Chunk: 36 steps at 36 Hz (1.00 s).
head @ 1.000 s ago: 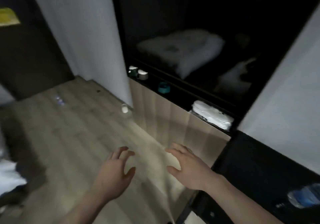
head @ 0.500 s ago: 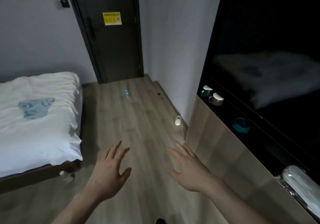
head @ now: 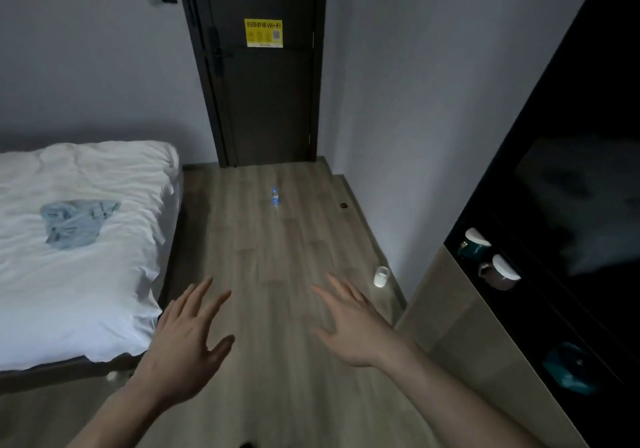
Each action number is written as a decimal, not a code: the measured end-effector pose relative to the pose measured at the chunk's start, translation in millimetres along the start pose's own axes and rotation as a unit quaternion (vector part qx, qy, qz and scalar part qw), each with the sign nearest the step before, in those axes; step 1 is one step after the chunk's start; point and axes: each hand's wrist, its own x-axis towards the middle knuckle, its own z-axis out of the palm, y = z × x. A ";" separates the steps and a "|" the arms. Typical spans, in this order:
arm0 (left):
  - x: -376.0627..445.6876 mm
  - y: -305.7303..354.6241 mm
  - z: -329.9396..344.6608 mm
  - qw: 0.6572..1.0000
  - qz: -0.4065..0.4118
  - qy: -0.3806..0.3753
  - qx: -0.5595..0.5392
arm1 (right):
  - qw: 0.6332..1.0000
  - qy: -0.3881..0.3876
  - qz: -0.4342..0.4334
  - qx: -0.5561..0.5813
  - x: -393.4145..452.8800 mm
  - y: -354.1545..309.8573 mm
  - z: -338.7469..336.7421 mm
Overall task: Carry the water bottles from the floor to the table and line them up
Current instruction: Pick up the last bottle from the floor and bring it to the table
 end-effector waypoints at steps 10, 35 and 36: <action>166.9 -89.1 -10.8 1.000 0.010 -0.010 -0.003 | 0.999 -0.006 0.030 -0.008 173.6 -3.9 -30.6; 583.2 -216.3 -35.1 0.994 0.097 -0.047 0.036 | 0.998 0.010 0.059 -0.010 539.4 43.3 -126.8; 601.2 -219.9 -33.3 0.994 0.092 -0.051 0.037 | 0.998 0.007 0.061 -0.002 558.8 46.1 -130.0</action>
